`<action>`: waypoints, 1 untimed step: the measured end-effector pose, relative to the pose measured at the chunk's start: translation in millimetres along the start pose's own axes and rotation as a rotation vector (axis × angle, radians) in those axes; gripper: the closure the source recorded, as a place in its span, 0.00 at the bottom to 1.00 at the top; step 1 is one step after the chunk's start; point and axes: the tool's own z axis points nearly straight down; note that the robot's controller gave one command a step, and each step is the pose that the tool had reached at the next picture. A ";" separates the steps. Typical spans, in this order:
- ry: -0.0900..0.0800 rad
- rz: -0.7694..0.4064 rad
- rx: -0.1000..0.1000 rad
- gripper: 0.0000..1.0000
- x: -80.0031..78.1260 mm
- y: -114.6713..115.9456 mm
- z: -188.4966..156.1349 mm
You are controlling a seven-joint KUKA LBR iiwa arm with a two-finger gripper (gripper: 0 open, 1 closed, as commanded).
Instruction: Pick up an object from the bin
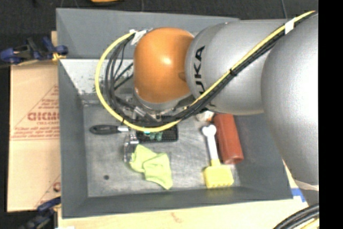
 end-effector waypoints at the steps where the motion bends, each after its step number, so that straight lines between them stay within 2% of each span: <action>1: -0.008 0.004 -0.002 0.00 -1.9 -0.7 -4.5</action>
Offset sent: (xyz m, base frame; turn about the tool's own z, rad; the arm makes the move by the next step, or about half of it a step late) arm 0.0418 -0.1015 -0.1101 0.2719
